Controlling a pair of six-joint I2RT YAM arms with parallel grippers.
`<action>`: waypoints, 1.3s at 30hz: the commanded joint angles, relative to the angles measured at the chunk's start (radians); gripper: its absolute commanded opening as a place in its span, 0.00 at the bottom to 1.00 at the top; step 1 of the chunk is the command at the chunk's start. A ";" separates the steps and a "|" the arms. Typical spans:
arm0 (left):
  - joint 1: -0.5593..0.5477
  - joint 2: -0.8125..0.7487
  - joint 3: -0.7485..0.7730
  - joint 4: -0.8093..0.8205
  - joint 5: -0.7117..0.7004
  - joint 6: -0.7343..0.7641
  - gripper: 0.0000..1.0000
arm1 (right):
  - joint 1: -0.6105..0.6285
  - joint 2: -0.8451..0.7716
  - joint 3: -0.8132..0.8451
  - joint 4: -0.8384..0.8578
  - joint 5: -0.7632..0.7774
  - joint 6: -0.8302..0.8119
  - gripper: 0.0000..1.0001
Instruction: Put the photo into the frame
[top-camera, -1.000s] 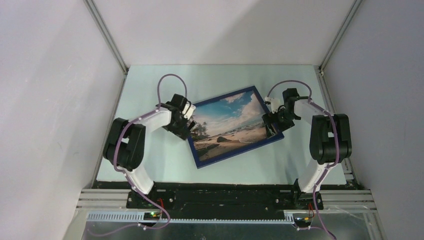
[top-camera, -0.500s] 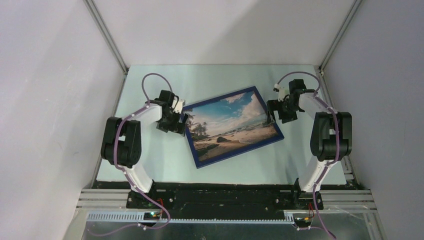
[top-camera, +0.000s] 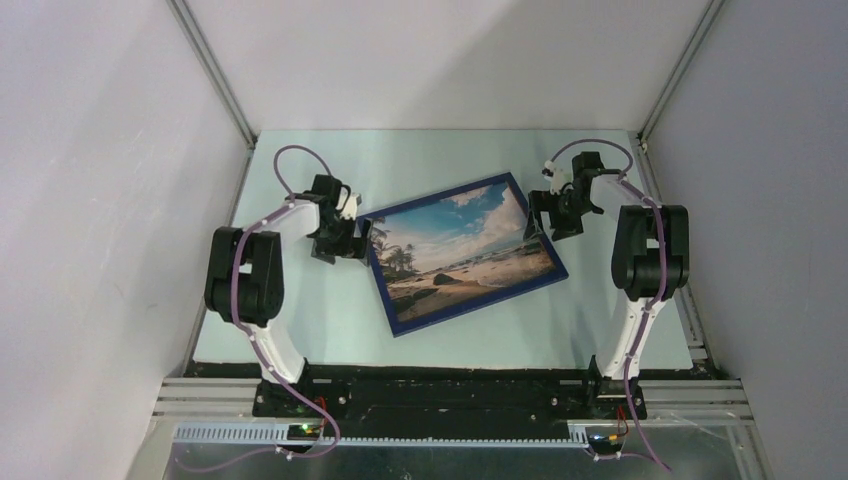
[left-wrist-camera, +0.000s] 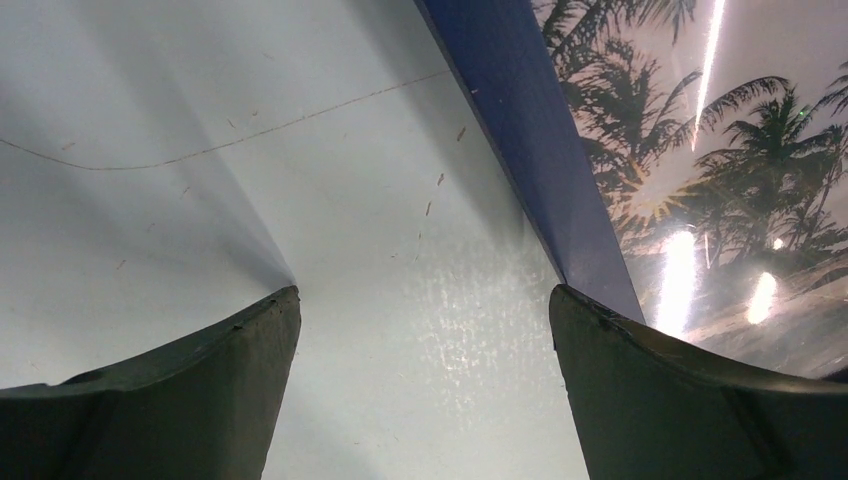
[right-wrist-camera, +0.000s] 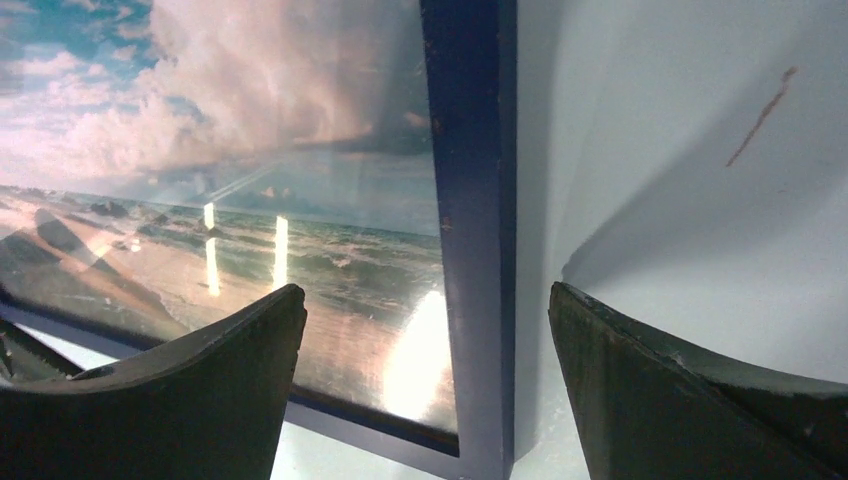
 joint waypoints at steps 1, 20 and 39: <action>0.006 0.023 0.034 0.000 0.037 -0.052 1.00 | 0.000 0.007 0.005 -0.036 -0.070 0.009 0.95; -0.019 0.084 0.161 0.036 0.051 -0.072 1.00 | 0.017 -0.208 -0.265 -0.080 -0.156 -0.035 0.94; -0.055 0.163 0.313 0.038 -0.061 -0.070 1.00 | 0.101 -0.203 -0.265 -0.033 -0.101 -0.016 0.95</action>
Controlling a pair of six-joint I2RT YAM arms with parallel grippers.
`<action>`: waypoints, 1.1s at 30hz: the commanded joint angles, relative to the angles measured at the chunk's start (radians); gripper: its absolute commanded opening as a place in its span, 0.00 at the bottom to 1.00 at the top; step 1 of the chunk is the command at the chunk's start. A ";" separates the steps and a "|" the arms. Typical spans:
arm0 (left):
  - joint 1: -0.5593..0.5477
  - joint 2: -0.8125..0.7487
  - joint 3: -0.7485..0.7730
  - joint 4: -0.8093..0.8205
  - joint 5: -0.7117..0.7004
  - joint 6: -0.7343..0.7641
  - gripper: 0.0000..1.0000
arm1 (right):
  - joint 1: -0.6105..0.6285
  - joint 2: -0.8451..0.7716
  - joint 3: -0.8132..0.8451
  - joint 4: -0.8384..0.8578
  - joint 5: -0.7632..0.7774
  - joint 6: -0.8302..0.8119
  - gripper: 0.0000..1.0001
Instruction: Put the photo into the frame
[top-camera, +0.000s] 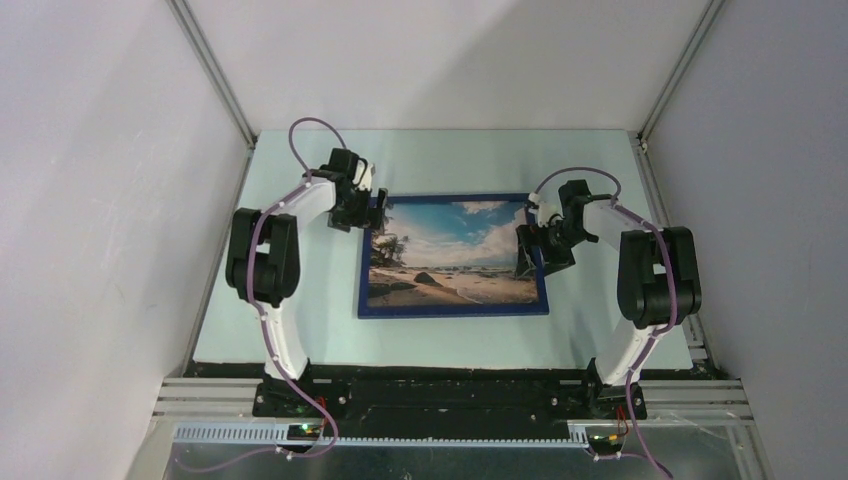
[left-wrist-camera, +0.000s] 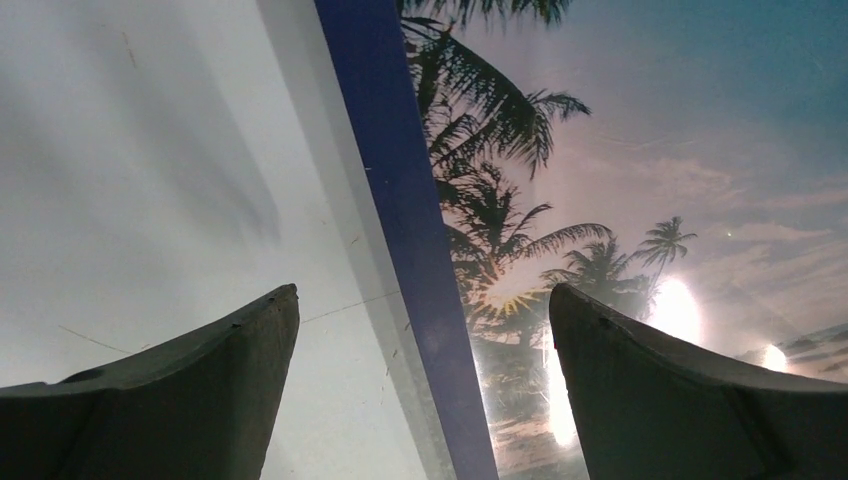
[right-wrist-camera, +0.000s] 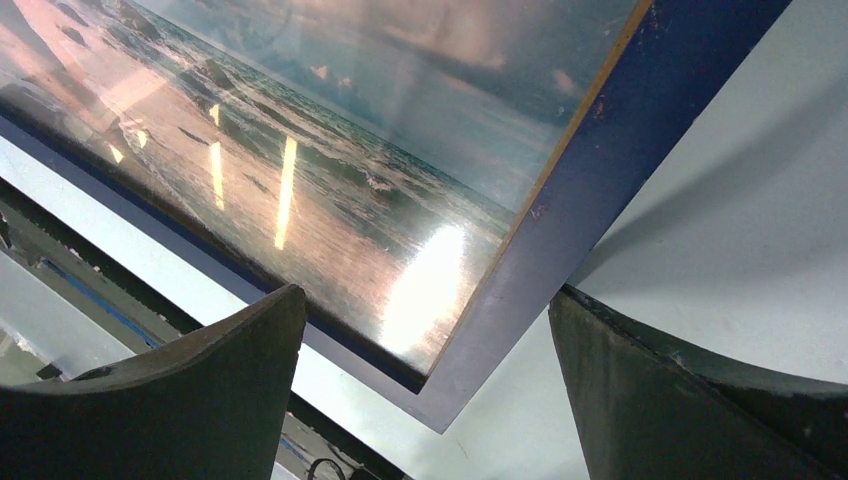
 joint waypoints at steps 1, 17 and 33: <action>0.007 -0.018 0.028 0.011 -0.033 -0.008 1.00 | 0.006 0.007 0.032 0.012 -0.037 0.018 0.95; 0.079 -0.363 -0.155 0.013 -0.006 0.093 1.00 | -0.087 -0.091 -0.001 0.015 -0.102 0.026 0.96; 0.255 -0.849 -0.373 0.072 -0.056 0.130 1.00 | -0.260 -0.435 -0.055 0.112 0.074 0.069 0.99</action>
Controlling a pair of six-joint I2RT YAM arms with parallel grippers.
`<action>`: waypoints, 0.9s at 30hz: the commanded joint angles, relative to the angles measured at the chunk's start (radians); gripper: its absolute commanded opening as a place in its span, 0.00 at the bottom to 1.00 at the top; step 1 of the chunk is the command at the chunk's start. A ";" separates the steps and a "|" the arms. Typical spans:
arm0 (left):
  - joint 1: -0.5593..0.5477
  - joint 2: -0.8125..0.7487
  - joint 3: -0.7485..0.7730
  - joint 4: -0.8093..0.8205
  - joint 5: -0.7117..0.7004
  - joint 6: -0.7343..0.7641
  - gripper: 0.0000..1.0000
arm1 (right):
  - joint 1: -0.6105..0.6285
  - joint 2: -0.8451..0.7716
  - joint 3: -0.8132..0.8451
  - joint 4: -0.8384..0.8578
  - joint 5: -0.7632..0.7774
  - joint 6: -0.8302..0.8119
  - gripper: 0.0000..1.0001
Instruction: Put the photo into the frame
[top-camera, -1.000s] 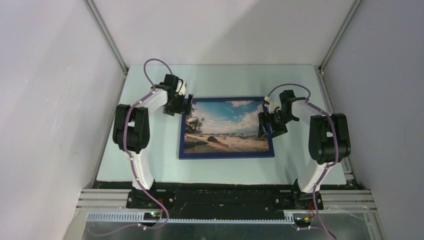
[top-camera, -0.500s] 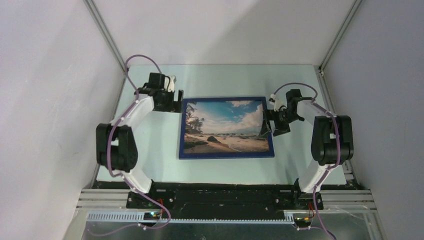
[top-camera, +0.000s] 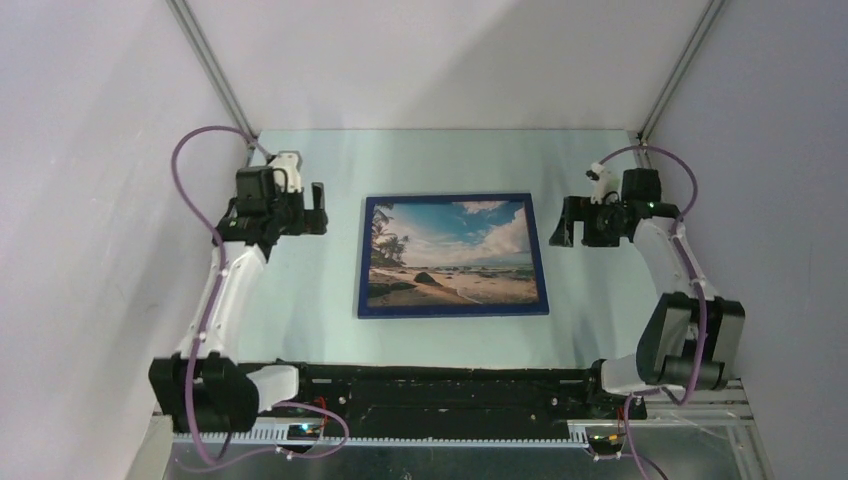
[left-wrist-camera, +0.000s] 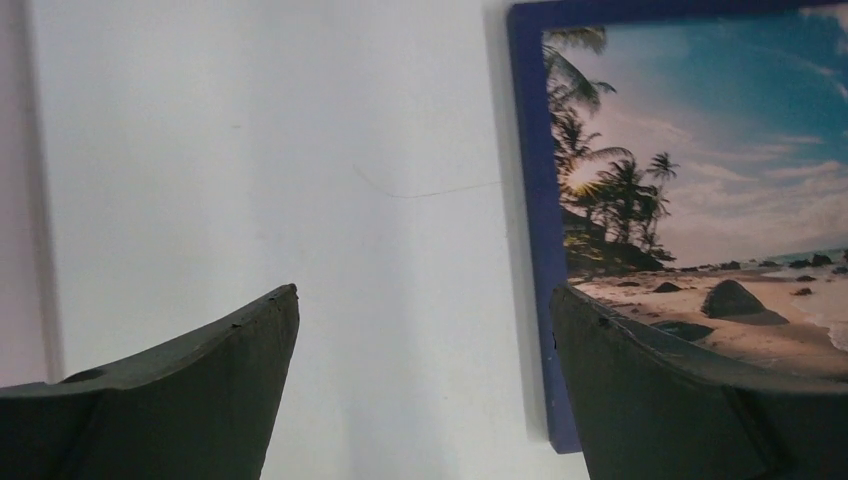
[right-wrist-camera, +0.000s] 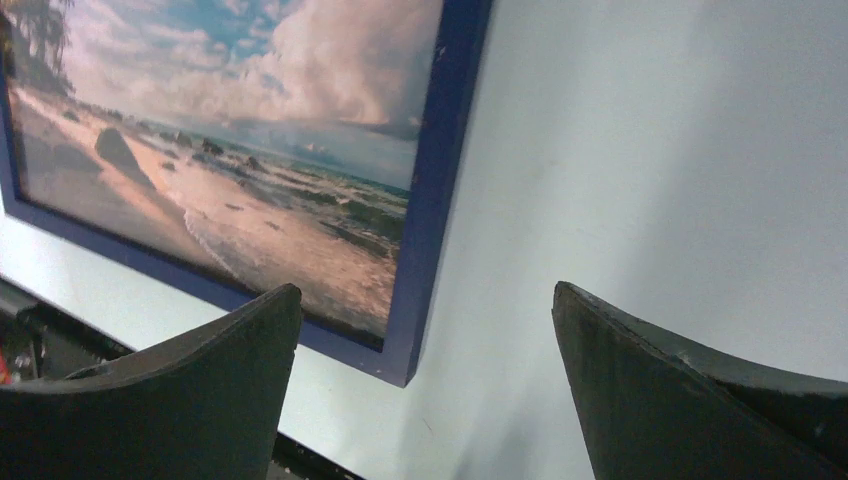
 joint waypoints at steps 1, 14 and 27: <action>0.065 -0.155 -0.044 0.042 -0.037 0.033 1.00 | -0.043 -0.146 -0.016 0.053 0.103 0.016 0.99; 0.099 -0.612 -0.232 0.040 -0.171 0.078 1.00 | -0.157 -0.479 -0.113 0.054 0.433 0.051 1.00; 0.100 -0.769 -0.339 0.053 -0.071 0.039 1.00 | -0.201 -0.774 -0.255 0.045 0.423 0.034 0.99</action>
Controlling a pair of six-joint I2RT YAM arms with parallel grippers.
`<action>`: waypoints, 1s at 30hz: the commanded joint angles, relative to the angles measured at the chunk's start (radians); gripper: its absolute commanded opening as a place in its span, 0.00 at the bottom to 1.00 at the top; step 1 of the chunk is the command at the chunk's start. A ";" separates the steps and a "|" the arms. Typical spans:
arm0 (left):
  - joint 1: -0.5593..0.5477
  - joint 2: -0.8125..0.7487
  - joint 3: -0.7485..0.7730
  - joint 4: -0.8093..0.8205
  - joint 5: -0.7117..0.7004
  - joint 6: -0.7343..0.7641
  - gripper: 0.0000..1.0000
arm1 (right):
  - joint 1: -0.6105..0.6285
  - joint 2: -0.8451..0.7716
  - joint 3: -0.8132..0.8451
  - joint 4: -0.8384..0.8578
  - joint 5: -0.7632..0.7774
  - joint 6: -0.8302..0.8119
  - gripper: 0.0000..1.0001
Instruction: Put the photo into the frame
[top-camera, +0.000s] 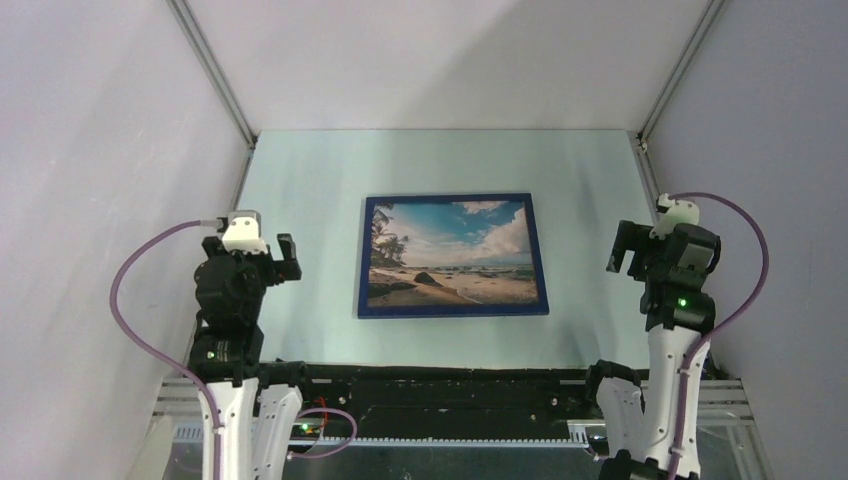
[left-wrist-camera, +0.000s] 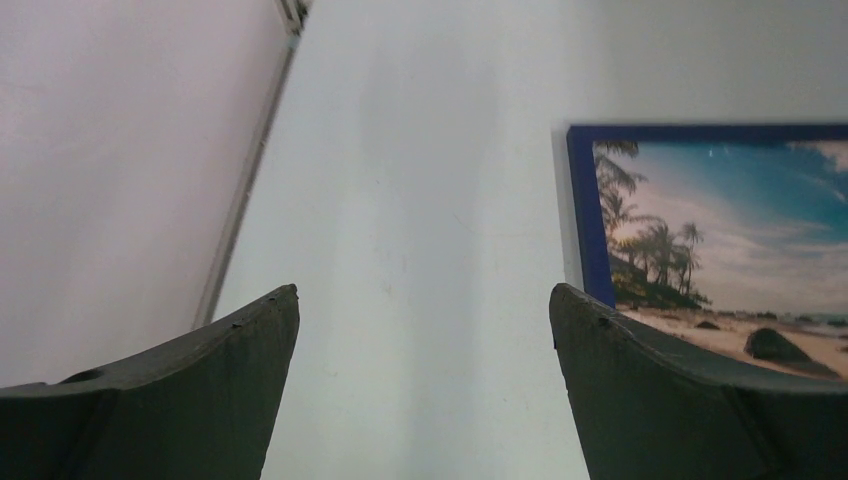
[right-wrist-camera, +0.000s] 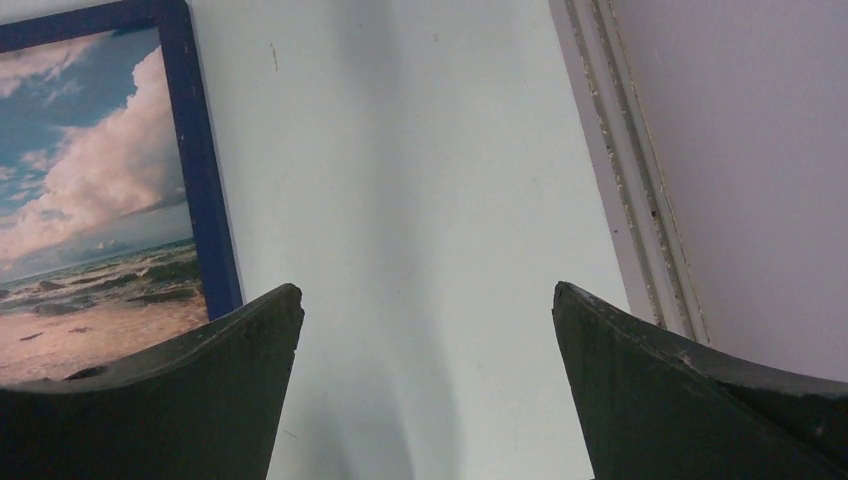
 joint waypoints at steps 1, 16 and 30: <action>0.006 0.020 -0.049 0.030 0.045 -0.001 1.00 | -0.014 -0.089 -0.031 0.038 -0.038 0.007 0.99; 0.006 -0.059 -0.158 0.127 0.136 0.019 1.00 | -0.016 -0.220 -0.057 0.007 -0.173 -0.013 0.99; 0.006 -0.067 -0.174 0.136 0.114 0.068 1.00 | -0.035 -0.223 -0.065 -0.004 -0.145 -0.046 0.99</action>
